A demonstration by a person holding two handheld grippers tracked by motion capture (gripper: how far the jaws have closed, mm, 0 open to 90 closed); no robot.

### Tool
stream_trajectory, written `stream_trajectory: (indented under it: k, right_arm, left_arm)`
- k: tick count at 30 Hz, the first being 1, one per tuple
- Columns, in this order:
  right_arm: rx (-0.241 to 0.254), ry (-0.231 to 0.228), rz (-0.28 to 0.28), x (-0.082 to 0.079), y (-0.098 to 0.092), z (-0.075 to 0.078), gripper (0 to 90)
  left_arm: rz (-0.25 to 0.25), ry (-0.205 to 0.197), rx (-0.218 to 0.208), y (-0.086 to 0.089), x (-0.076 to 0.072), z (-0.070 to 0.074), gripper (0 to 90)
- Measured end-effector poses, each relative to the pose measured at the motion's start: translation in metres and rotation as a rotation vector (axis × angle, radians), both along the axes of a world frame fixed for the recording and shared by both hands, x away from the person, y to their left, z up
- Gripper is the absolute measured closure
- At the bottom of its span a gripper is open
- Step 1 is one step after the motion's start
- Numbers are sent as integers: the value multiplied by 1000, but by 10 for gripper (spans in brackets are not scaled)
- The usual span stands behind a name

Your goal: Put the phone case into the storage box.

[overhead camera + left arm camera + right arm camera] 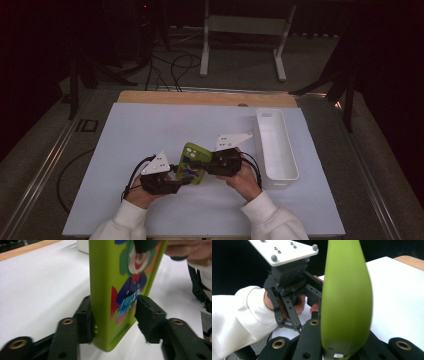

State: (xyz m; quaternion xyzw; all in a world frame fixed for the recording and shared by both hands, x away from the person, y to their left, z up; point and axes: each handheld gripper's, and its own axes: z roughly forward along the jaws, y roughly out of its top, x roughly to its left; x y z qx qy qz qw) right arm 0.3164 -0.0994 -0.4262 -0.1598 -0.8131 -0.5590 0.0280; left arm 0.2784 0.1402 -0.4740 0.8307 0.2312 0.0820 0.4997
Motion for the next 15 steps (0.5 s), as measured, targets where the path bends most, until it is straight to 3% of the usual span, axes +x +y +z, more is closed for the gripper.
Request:
stream_trajectory:
  k: [4, 5, 10, 15]
  right_arm:
    - [6, 4, 6, 2, -4, -1, 878]
    - [16, 8, 17, 2, -5, -1, 845]
    - [15, 3, 21, 3, -6, -2, 701]
    - [34, 0, -19, 4, -8, -3, 546]
  left_arm:
    - [-26, 7, -10, 0, 0, -1, 610]
    - [-29, 3, -7, 0, 0, -2, 671]
    - [-30, -4, 2, 0, 0, -3, 768]
    - [-19, -26, -8, -1, -2, -1, 772]
